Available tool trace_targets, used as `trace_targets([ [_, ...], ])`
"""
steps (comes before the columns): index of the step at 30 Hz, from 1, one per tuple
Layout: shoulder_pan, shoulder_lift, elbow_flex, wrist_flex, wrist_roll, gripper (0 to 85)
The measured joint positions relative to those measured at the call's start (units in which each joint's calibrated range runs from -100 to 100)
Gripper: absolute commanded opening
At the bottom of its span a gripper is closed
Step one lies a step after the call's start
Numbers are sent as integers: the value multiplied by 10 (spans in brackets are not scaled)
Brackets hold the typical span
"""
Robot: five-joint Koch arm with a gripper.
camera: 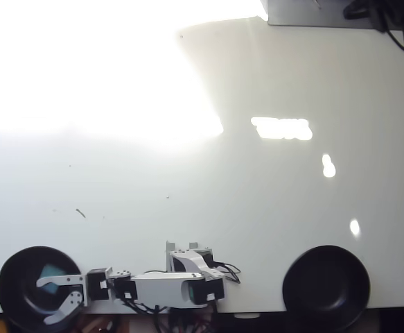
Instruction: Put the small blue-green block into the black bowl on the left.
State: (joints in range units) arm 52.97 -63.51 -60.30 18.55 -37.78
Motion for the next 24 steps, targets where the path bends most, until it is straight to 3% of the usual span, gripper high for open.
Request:
trace_targets([
  [6, -39, -81, 0, -105, 48, 438],
  [13, -92, -135, -1, -177, 68, 438],
  [24, -211, -210, -34, -234, 187, 438],
])
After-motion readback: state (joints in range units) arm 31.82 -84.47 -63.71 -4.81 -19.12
